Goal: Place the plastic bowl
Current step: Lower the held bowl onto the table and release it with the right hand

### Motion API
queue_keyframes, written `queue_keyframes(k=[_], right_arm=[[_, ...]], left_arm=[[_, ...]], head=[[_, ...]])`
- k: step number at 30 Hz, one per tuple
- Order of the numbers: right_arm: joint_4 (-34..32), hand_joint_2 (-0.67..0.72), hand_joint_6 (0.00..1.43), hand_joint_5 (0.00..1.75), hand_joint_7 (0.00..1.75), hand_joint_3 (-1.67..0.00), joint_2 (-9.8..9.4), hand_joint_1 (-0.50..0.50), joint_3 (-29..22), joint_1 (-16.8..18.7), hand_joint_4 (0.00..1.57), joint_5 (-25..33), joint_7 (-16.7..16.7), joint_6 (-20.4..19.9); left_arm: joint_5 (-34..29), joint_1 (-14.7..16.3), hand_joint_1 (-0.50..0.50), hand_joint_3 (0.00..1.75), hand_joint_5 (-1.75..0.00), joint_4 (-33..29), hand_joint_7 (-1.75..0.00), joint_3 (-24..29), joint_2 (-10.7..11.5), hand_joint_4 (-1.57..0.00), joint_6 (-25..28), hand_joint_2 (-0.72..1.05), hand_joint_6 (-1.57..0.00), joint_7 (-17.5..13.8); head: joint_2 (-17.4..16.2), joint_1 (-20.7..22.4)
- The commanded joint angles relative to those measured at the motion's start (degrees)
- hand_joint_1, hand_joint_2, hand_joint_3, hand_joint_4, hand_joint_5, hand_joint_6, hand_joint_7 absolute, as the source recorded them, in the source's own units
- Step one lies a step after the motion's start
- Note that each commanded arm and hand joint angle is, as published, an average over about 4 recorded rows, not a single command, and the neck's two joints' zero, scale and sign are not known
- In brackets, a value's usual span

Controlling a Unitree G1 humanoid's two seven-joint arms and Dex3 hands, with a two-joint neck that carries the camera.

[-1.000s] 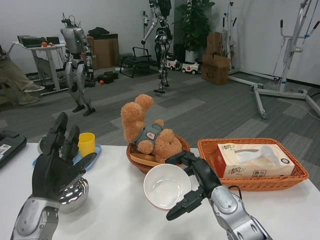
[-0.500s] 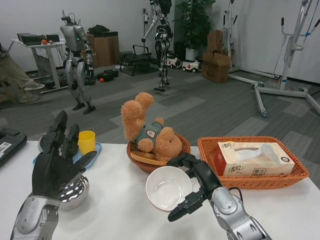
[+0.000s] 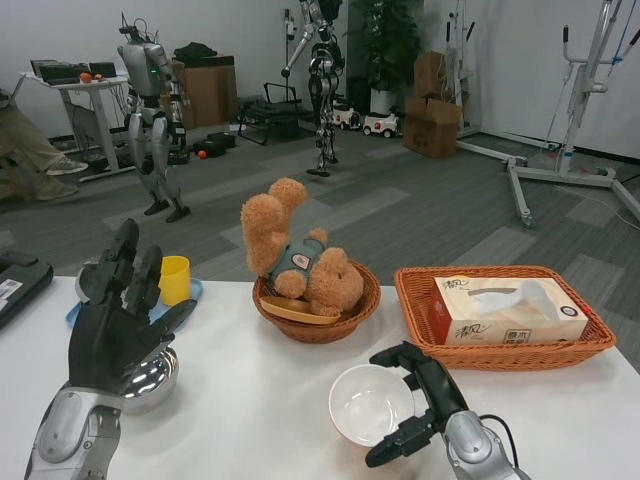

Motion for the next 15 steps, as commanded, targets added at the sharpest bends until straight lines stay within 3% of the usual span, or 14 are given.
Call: queue_keyframes(k=[1, 15], right_arm=[[3.96, -0.41, 1.3, 1.65, 1.54, -0.4, -0.13, -0.06, -0.38, -1.45, 1.33, 0.44, -1.12, -2.54], [10.75, -0.41, 1.26, 1.65, 1.54, -0.4, -0.24, -0.11, -0.38, -2.37, 1.28, -1.8, -3.25, -3.83]], left_arm=[[-0.09, 0.27, -0.5, 0.0, 0.0, 0.43, 0.0, -0.13, 0.0, 0.0, -0.29, 0.87, 0.0, 0.02], [-0.09, 0.01, -0.5, 0.0, 0.0, 0.76, 0.0, -0.46, 0.0, 0.0, -0.29, 0.87, 0.0, 0.02]], head=[[-0.81, -0.27], [-2.14, -0.38]])
